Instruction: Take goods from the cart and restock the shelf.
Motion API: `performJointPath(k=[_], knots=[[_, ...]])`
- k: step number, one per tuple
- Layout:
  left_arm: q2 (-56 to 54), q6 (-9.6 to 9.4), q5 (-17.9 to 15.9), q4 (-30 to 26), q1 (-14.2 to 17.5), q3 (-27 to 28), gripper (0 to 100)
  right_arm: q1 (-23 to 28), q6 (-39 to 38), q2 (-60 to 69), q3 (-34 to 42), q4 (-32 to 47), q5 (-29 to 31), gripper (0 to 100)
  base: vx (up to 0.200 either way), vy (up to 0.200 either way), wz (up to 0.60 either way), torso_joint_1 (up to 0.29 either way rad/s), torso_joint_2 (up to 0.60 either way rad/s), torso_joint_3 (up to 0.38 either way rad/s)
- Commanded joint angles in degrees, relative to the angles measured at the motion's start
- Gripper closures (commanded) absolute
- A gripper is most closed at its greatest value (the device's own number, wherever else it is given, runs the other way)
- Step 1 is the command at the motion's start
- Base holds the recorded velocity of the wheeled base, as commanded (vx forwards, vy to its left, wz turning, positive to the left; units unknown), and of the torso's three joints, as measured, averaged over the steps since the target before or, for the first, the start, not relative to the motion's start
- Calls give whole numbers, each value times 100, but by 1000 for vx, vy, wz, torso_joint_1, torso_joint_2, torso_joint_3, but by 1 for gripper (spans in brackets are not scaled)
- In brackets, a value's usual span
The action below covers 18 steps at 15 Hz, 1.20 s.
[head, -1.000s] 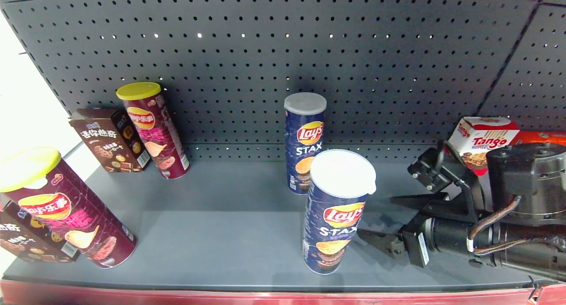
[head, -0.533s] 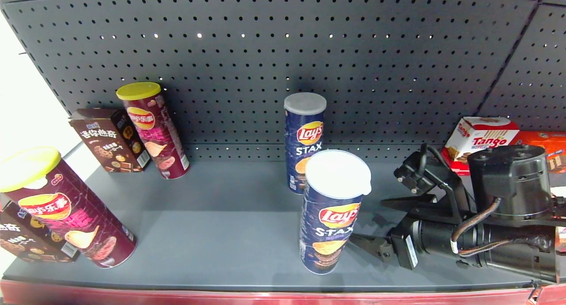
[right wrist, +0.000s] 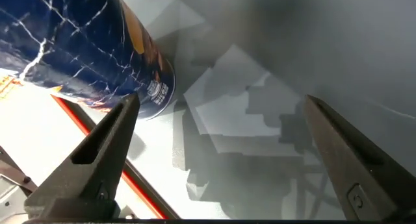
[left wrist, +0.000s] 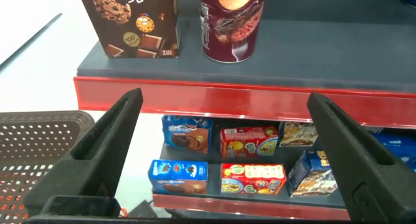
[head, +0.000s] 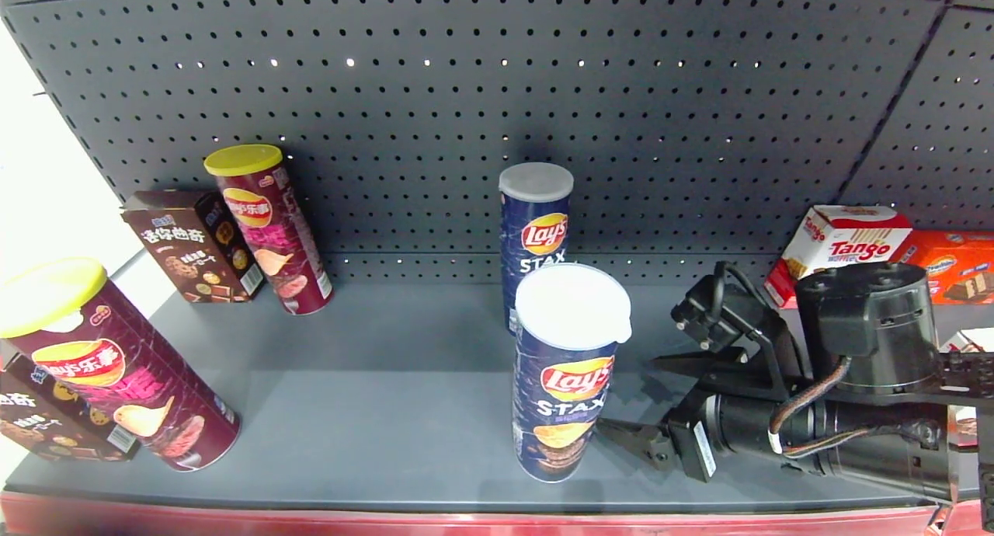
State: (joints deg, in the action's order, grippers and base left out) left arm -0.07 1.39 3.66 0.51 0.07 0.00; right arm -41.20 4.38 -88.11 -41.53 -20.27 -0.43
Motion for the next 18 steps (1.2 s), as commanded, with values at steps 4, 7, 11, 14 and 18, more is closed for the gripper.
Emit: performJointPath(k=[4,7,11,14,18], knots=[[7,2,3,2,1,0,0,-81,2,-57,-4,-29,-1,0,0,0,0,0,0,0],[7,2,3,2,1,0,0,-142,2,-83,-30,-73,8,0,0,0,0,0,0,0],[7,2,3,2,1,0,0,-204,2,-74,-13,-73,8,0,0,0,0,0,0,0],[7,10,3,2,1,0,0,-204,2,-74,14,-73,8,0,0,0,0,0,0,0],[7,10,12,2,1,0,0,16,-60,163,58,-73,148,0,0,0,0,0,0,0]])
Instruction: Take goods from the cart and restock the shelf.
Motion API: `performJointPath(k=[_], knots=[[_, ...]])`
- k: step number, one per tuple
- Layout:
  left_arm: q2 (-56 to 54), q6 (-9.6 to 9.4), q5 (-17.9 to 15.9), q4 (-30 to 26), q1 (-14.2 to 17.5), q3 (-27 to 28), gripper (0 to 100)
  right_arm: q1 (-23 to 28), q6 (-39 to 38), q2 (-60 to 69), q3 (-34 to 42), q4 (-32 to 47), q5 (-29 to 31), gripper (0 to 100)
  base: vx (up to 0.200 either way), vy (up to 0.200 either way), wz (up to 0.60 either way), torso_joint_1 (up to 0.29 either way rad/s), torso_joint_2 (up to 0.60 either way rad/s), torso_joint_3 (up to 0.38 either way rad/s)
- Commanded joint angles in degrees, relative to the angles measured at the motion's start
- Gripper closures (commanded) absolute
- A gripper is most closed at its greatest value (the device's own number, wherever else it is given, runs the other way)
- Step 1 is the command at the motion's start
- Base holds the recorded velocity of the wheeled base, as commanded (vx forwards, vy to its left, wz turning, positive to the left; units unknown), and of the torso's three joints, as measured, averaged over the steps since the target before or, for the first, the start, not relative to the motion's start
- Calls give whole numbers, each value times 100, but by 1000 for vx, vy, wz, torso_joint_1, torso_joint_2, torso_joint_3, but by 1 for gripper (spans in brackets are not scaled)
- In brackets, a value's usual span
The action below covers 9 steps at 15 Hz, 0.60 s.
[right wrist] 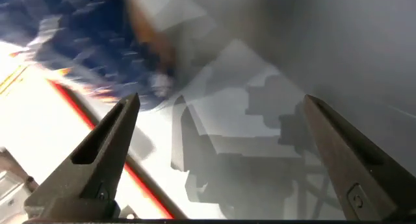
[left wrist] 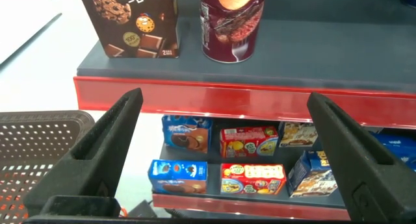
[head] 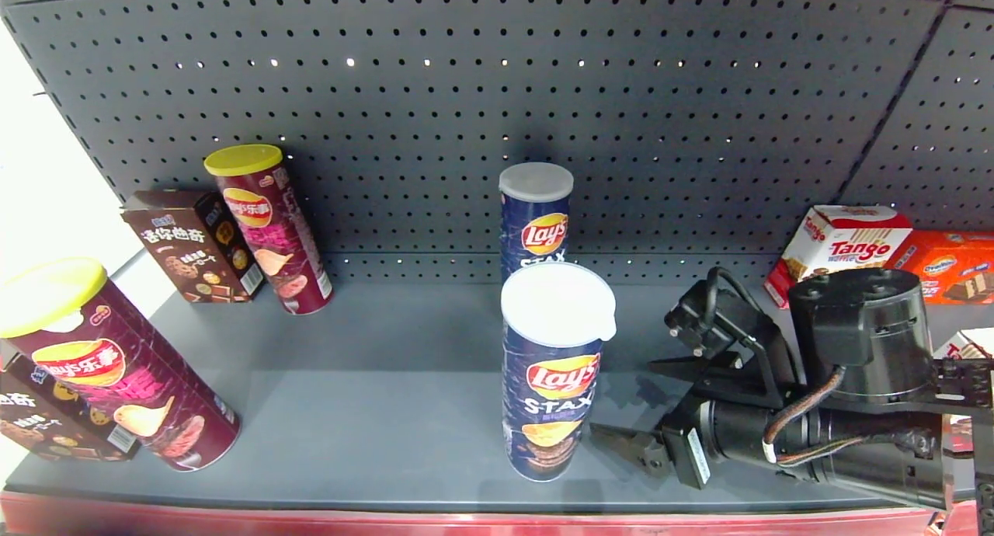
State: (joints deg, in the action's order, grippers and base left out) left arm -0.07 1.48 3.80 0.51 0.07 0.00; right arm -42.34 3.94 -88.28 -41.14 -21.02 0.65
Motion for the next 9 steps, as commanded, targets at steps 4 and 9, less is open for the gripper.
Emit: performJointPath(k=[4,9], knots=[[7,-7,-11,2,1,0,0,1456,-16,1331,10,1,94,0,0,0,0,0,0,0],[7,-16,-20,2,1,0,0,3135,-7,2966,115,1,120,0,0,0,0,0,0,0]])
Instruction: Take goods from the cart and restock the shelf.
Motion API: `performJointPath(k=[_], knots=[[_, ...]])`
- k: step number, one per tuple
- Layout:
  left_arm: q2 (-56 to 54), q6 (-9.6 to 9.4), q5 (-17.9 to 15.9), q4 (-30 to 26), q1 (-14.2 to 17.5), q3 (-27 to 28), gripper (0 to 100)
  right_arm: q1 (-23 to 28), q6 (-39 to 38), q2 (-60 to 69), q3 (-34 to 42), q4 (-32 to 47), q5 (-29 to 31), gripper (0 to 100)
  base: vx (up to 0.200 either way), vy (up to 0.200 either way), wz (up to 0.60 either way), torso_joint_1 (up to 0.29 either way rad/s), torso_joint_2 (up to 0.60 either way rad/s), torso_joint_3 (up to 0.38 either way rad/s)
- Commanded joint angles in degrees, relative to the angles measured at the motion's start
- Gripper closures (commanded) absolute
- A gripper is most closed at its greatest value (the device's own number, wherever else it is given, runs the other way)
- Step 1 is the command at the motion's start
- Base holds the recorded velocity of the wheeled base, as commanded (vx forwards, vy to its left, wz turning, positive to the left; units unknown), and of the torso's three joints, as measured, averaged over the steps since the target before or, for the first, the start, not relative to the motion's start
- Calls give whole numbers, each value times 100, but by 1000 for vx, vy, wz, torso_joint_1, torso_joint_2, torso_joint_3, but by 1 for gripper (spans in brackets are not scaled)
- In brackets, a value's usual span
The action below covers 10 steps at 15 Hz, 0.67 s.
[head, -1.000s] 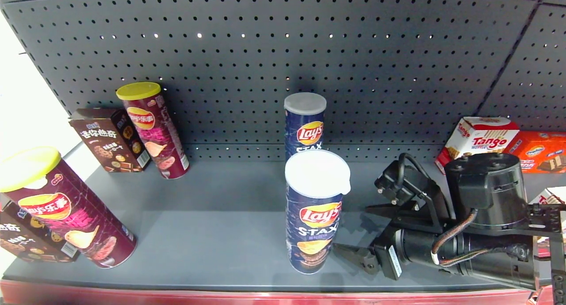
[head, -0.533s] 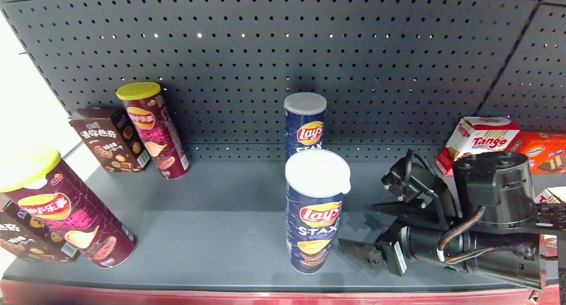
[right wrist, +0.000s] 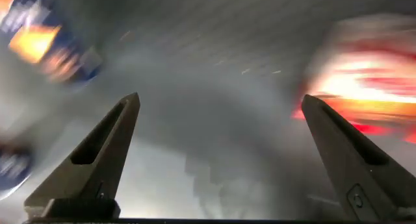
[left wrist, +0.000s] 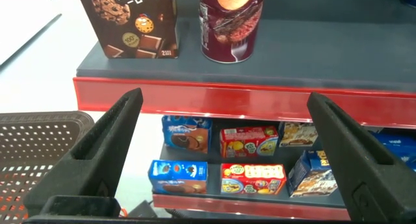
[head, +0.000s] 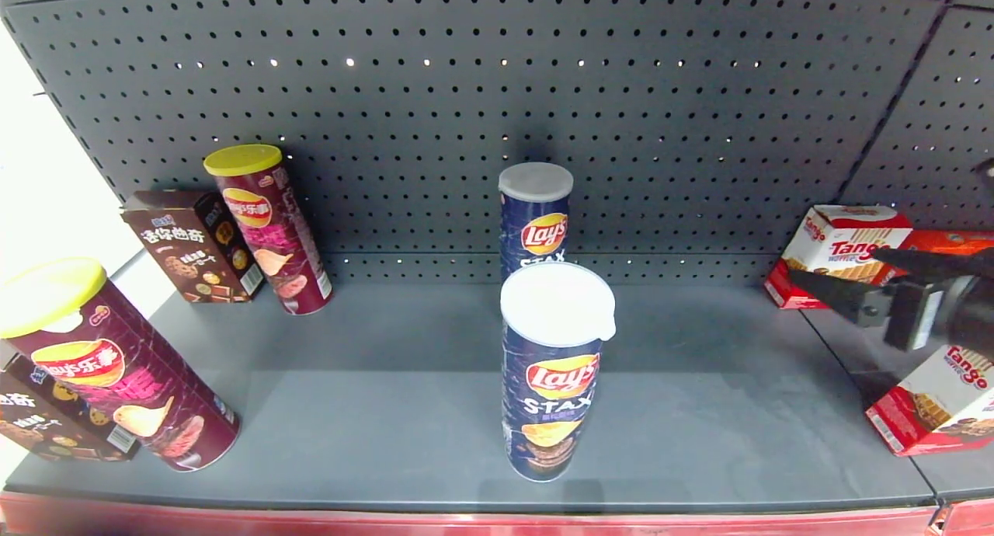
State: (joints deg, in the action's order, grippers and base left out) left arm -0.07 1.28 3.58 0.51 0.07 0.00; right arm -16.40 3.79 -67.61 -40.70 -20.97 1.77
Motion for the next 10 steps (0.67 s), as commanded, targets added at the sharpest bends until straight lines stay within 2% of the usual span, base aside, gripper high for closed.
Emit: performJointPath(k=[1,3,5,6,10], knots=[[7,-5,-7,2,1,0,0,699,16,1435,238,-4,271,0,0,0,0,0,0,0],[7,-14,-16,2,1,0,0,699,95,2525,950,49,772,0,0,0,0,0,0,0],[7,-14,-7,2,1,0,0,734,219,3351,1671,67,834,0,0,0,0,0,0,0],[7,-14,2,2,1,0,0,849,298,4282,2392,93,1001,0,0,0,0,0,0,0],[7,-31,-16,2,1,0,0,761,210,6269,3701,822,852,0,0,0,0,0,0,0]])
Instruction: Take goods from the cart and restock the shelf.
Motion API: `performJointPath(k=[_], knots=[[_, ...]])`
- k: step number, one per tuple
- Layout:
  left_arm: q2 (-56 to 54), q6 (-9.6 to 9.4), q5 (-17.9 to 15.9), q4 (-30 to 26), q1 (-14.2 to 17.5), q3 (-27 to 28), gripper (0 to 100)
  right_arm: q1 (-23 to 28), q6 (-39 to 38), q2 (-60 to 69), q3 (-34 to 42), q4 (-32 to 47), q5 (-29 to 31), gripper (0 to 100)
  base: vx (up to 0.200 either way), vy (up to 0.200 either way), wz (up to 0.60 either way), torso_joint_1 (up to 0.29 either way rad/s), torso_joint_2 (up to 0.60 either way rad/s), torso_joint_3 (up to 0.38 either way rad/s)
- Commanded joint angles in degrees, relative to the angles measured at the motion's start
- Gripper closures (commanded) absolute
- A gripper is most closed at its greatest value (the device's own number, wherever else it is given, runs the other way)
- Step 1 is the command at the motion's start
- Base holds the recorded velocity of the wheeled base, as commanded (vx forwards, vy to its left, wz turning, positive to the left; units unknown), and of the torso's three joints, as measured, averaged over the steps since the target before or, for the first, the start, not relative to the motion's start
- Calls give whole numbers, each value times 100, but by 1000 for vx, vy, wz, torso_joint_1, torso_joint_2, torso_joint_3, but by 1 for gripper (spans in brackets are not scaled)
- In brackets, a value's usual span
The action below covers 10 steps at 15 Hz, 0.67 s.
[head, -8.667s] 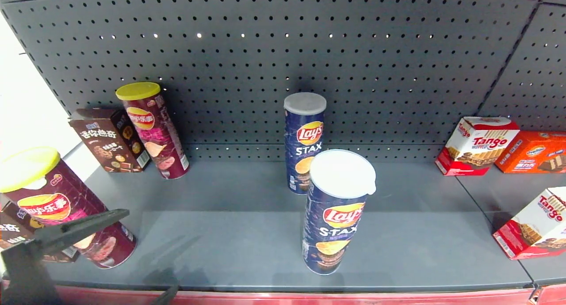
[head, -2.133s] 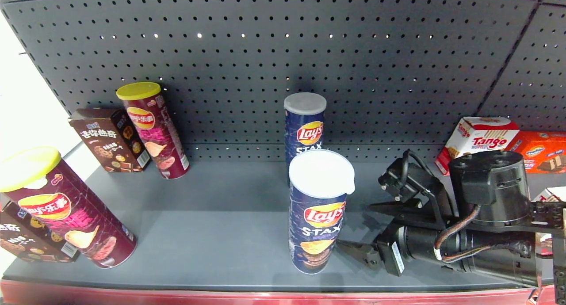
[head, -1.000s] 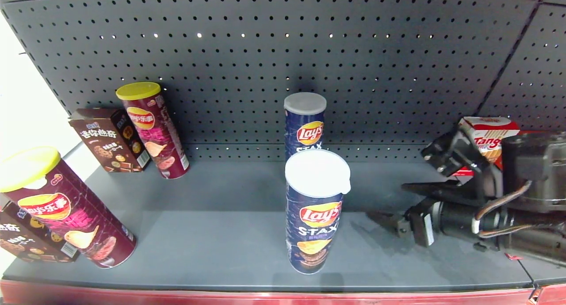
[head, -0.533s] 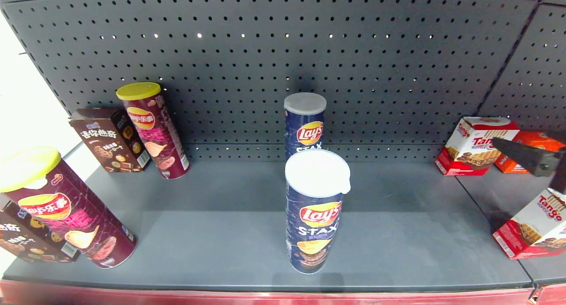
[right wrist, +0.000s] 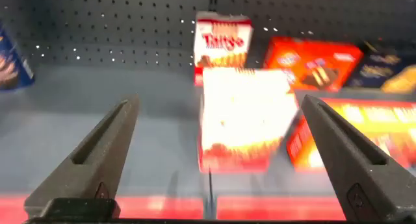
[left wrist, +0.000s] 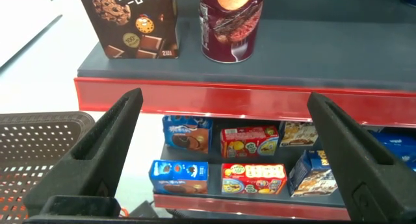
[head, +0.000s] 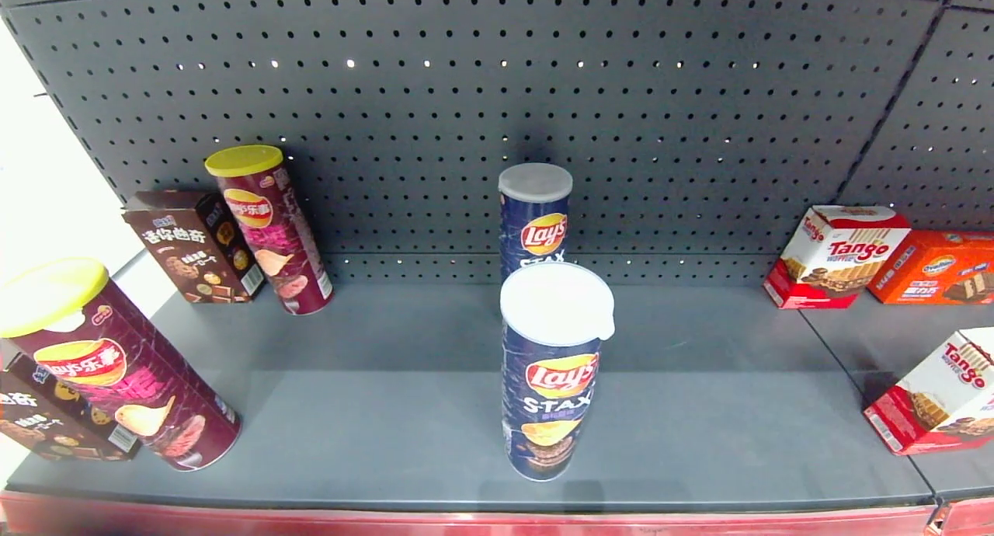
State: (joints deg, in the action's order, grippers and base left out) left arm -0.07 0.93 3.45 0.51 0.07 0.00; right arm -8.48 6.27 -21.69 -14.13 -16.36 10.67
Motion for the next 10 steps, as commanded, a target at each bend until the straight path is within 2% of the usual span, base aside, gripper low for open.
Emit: performJointPath(k=[1,2,5,7,9,10], knots=[[7,-14,-11,2,1,0,0,-39,-90,1633,1316,98,-214,0,0,0,0,0,0,0],[7,-40,-20,2,1,0,0,-30,-99,1633,1413,186,-425,0,0,0,0,0,0,0],[7,-49,-64,2,1,0,0,-39,-117,1633,1413,1179,-583,0,0,0,0,0,0,0],[7,-22,-55,2,1,0,0,-22,-99,1624,1404,1284,-1489,0,0,0,0,0,0,0],[7,-22,-64,2,1,0,0,198,-266,1615,1404,1390,-1190,0,0,0,0,0,0,0],[7,-14,-64,2,1,0,0,233,-627,1606,1404,1671,-741,0,0,0,0,0,0,0]])
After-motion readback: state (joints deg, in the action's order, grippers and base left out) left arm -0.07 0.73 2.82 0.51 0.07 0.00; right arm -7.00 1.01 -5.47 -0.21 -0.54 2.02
